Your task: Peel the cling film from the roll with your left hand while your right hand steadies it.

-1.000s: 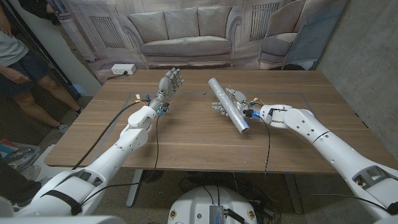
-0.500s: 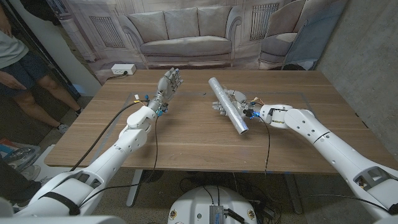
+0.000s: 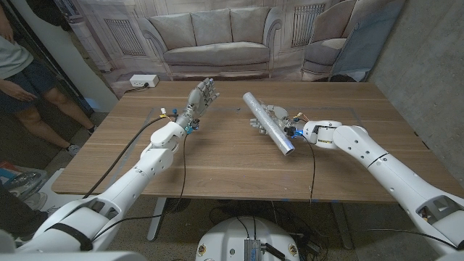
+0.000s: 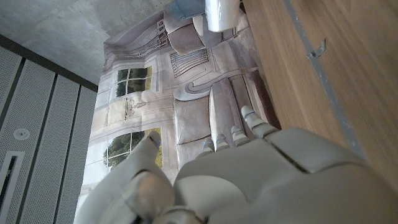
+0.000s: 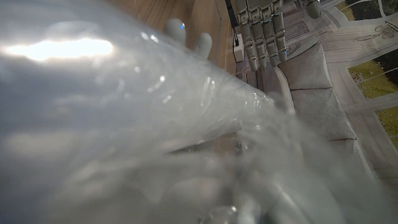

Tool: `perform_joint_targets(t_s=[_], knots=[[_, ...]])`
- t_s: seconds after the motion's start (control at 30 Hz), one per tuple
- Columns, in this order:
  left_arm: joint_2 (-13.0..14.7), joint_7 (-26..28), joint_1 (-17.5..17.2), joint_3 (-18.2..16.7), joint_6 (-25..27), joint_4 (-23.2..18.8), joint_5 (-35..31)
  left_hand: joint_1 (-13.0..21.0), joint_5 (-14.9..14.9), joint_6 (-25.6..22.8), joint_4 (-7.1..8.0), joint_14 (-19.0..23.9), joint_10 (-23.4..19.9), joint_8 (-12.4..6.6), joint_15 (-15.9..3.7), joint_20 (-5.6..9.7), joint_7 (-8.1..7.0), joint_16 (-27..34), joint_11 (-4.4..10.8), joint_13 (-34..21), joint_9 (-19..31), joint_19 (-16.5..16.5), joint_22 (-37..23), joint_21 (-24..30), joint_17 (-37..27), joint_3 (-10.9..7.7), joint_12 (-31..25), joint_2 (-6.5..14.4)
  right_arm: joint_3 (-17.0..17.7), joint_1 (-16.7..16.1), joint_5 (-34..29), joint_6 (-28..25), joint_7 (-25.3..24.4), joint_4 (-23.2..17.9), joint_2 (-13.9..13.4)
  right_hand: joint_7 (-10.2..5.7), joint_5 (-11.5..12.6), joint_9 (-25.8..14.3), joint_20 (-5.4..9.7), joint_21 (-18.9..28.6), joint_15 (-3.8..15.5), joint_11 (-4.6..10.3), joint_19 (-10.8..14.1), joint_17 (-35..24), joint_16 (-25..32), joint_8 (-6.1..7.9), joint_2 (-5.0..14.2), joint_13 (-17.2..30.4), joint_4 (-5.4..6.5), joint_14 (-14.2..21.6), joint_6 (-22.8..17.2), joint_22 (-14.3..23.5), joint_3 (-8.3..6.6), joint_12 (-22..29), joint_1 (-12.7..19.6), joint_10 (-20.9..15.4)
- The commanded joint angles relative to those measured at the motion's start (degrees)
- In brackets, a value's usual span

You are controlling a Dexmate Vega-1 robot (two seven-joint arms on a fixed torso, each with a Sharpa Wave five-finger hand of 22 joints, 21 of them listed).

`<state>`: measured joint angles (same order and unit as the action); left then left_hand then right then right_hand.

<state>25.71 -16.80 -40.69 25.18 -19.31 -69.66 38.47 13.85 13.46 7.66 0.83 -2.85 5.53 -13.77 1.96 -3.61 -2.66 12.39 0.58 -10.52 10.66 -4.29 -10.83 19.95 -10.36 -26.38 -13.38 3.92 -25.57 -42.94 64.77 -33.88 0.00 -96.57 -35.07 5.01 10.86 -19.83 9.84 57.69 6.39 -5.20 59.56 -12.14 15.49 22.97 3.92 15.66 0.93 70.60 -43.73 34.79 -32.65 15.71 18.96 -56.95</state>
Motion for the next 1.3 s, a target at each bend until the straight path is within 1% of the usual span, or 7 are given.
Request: perform_joint_targets(t_s=[0.03,0.13,0.2,0.33,0.5,0.8,1.3], knots=[[4.24,3.81,1.46,3.16,3.95,-7.7,-7.71,5.06,-1.94,-6.74,-3.98,8.17,-7.95,-1.71,-0.51,-0.05,0.18,1.09,-0.36,-0.41,0.2,-5.4,-0.64,2.22,-0.78,-0.58,-1.9,-1.72,0.28,-0.73,1.07,-1.43,-4.74,-1.9,-0.35,0.37,0.24,-0.4,2.72,1.03,-1.0,-0.36,0.41,-0.03,0.13,0.25,0.15,0.36,-0.14,-0.53,-0.24,1.38,-0.16,-0.07,0.34,-0.12],[6.88,5.56,2.72,4.53,5.65,-10.43,-12.93,7.49,-2.29,-10.93,-5.44,11.11,-11.02,-2.59,-0.86,-0.19,-0.04,1.34,-0.92,-0.55,0.24,-5.32,-0.79,2.37,-1.26,-1.3,-2.5,-1.34,0.15,-0.67,1.34,-1.38,-4.42,-1.52,-0.24,0.55,0.27,-0.45,2.74,1.28,-1.02,-0.46,0.5,0.0,0.15,0.18,0.23,0.41,-0.11,-0.62,-0.06,1.76,-0.19,-0.17,0.27,0.05],[7.87,5.02,3.7,5.1,5.08,-10.44,-14.95,9.48,-2.52,-14.16,-6.86,11.55,-11.65,-3.42,-1.57,0.41,-1.8,0.98,0.1,-0.65,0.31,-3.55,-0.85,1.8,-1.56,-1.71,-2.37,-1.71,0.05,-0.63,1.32,-1.2,-4.31,-1.41,-0.18,0.57,0.28,-0.48,2.75,1.42,-1.08,-0.53,0.56,0.01,0.15,0.15,0.27,0.44,-0.09,-0.69,0.01,1.96,-0.21,-0.23,0.23,0.15],[10.54,7.43,5.04,6.08,4.93,-12.32,-21.88,12.62,-2.72,-16.64,-8.81,8.89,-10.11,-3.89,-2.22,-0.58,-2.89,-0.41,0.7,-0.78,0.44,0.14,-0.95,0.49,-1.83,-2.45,-1.14,-2.06,-0.15,-0.43,1.38,-0.91,-3.75,-0.97,0.01,0.65,0.32,-0.57,2.76,1.81,-1.06,-0.71,0.72,0.05,0.13,0.12,0.37,0.52,-0.02,-0.91,0.12,2.56,-0.25,-0.35,0.08,0.29],[13.71,3.27,8.93,8.07,4.31,-12.66,-27.44,16.42,-2.82,-17.37,-10.48,5.18,-7.15,-3.86,-1.94,-1.06,-5.17,-1.57,0.62,-0.92,0.57,2.4,-0.98,-0.34,-1.9,-3.02,0.54,-3.23,-0.66,0.13,1.2,-0.79,-3.02,-0.1,0.35,0.72,0.34,-0.66,2.78,2.21,-1.35,-0.8,0.92,0.1,0.18,0.08,0.43,0.61,0.07,-0.98,0.24,3.16,-0.27,-0.42,-0.11,0.3],[16.46,-1.96,15.27,11.55,4.45,-15.35,-37.92,22.8,-2.51,-16.27,-10.65,-2.36,-2.13,-2.73,0.77,-1.55,-9.57,-2.05,-0.84,-1.15,0.87,6.52,-1.05,-1.99,-2.21,-4.16,2.15,-3.41,-1.43,1.1,0.91,-0.93,-1.46,1.4,0.9,0.84,0.37,-0.76,2.79,2.69,-1.3,-1.05,1.17,0.17,0.24,0.06,0.49,0.72,0.22,-1.06,0.27,3.94,-0.32,-0.51,-0.39,0.34],[17.58,-16.85,25.76,15.6,6.57,-20.24,-46.14,30.13,-2.29,-15.32,-10.72,-7.1,1.05,-1.73,0.07,-0.65,-9.91,-1.73,0.37,-1.24,1.27,7.93,-0.8,-2.96,-1.32,-3.96,1.76,-4.74,-0.97,0.56,0.74,0.36,-0.12,1.72,1.01,1.21,0.38,-0.87,2.8,3.26,-1.43,-1.45,1.32,0.34,0.26,-0.02,0.44,0.9,0.64,-1.23,0.29,5.18,-0.37,-0.68,-1.12,0.4]])
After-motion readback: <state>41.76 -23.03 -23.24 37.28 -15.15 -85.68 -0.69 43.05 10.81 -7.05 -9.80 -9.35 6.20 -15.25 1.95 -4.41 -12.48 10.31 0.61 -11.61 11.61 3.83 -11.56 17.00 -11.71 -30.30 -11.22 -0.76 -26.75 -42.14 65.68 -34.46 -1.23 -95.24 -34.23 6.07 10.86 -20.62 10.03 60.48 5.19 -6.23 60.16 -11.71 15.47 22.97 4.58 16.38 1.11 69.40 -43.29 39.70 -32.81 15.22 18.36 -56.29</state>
